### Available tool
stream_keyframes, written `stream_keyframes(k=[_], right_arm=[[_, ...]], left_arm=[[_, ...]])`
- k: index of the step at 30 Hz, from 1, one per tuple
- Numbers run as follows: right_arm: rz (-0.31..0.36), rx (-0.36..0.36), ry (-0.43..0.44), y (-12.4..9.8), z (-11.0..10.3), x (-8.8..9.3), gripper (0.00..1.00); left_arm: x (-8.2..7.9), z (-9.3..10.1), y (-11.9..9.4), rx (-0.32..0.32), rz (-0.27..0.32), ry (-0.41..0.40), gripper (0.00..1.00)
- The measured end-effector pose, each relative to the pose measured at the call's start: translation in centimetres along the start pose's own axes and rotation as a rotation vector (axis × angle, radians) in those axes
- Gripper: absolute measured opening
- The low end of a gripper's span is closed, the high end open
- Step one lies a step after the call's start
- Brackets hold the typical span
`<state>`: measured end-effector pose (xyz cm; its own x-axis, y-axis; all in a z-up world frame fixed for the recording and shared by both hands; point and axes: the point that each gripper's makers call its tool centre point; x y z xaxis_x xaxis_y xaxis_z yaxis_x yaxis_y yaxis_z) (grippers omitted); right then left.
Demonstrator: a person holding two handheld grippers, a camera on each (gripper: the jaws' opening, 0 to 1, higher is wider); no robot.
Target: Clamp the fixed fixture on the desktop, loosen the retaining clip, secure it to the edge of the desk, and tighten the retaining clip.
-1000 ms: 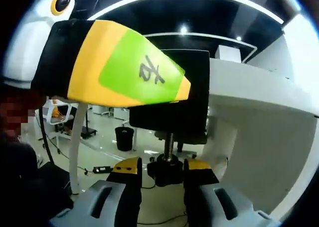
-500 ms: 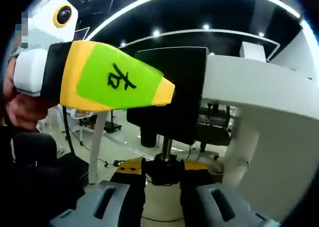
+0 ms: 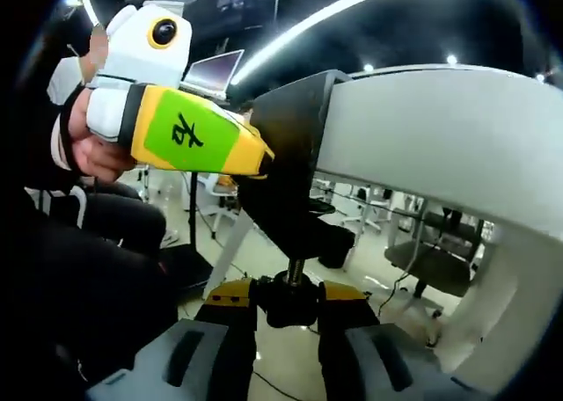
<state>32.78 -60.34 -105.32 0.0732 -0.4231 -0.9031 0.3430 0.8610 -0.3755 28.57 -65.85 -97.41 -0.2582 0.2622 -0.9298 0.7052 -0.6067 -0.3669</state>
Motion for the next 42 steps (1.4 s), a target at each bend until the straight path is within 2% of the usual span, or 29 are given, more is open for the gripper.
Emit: stream_keyframes(k=[1, 8, 13, 15, 17, 23, 26, 30, 32, 36, 38, 42], right_arm=[[-0.001, -0.008, -0.052, 0.0, -0.2, 0.1, 0.23], [0.036, -0.003, -0.069, 0.0, 0.0, 0.1, 0.24], [0.037, 0.105, -0.238, 0.0, 0.1, 0.4, 0.25], [0.029, 0.123, -0.232, 0.0, 0.1, 0.6, 0.26], [0.016, 0.147, -0.177, -0.5, 0.2, 0.5, 0.27], [-0.005, 0.256, -0.057, -1.0, 1.0, 0.6, 0.44], [-0.017, 0.355, -0.017, -1.9, 1.0, 0.7, 0.50], [-0.076, 0.476, 0.077, -1.9, 0.2, 1.7, 0.70], [-0.034, 0.530, 0.165, -2.2, -0.3, 1.1, 0.69], [-0.019, 0.645, 0.192, -2.5, -0.4, 0.0, 0.68], [-0.022, 0.692, 0.252, -2.4, -0.1, 0.1, 0.69], [-0.043, 0.721, 0.295, -2.3, -0.1, 0.9, 0.69]], left_arm=[[0.0, 0.0, 0.0, -0.004, -0.001, -0.001, 0.01], [0.0, -0.1, 0.1, -0.011, -0.011, -0.002, 0.01], [0.0, 0.0, 0.1, -0.010, -0.024, 0.004, 0.01], [0.0, 0.0, 0.1, -0.008, -0.020, 0.006, 0.01], [0.0, 0.0, 0.1, -0.003, -0.017, 0.002, 0.01], [0.0, 0.1, 0.1, 0.023, -0.030, 0.026, 0.01], [0.0, 0.0, 0.0, 0.035, -0.015, 0.024, 0.01], [0.0, 0.1, -0.1, 0.049, 0.003, 0.024, 0.01], [0.0, 0.0, -0.2, 0.059, 0.017, 0.022, 0.01], [-0.2, 0.0, -0.4, 0.076, 0.033, 0.009, 0.01], [-0.2, 0.0, -0.6, 0.076, 0.039, 0.013, 0.01], [-0.2, -0.1, -0.8, 0.095, 0.056, 0.002, 0.01]])
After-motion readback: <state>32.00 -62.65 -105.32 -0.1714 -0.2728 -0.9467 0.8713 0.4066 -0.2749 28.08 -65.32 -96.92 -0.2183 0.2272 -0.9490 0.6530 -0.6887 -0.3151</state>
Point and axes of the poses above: the point that each gripper's makers call its tool centre point, and the gripper's own axes: y roughly forward along the fingers, z roughly to its right, x roughly out of its underside, and after that the axes turned 14 degrees about -z, right-handed
